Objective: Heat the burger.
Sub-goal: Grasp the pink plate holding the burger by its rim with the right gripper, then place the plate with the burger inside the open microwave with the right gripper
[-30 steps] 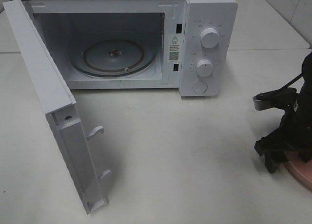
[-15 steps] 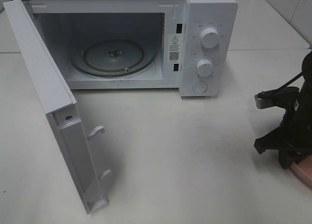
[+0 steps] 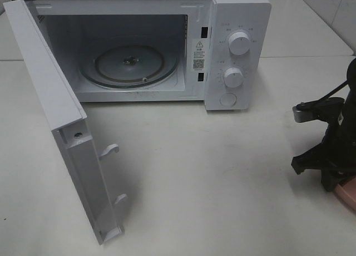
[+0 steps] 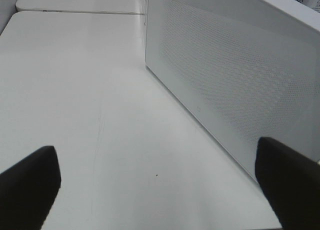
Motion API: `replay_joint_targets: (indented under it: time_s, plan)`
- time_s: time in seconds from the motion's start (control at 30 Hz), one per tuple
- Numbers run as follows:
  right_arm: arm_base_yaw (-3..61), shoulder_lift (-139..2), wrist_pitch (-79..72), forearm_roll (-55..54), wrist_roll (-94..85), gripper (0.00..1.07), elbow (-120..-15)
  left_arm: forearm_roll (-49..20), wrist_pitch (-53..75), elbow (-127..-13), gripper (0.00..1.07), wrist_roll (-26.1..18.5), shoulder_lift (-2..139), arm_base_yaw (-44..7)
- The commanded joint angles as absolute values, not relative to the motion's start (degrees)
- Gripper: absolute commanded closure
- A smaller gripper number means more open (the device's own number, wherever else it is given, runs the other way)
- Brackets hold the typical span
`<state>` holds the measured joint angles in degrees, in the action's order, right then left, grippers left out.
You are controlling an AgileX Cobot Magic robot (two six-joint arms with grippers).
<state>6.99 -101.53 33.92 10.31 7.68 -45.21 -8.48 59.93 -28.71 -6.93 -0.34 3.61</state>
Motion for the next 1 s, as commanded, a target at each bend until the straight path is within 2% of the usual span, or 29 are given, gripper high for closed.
replay_joint_targets:
  time_s: [0.03,0.4,1.0]
  plan:
    - [7.1,-100.8,35.4,12.0,9.9,1.07,-44.8,-9.0,59.5,-28.5,0.09,-6.8,-1.7,3.5]
    - [13.8,-100.7,40.8,26.4,23.9,1.07,-44.8,-9.0,59.5,-28.5,0.09,-6.8,-1.7,3.5]
    - [21.0,-100.7,48.0,37.8,34.0,1.07,-44.8,-9.0,59.5,-28.5,0.09,-6.8,-1.7,3.5]
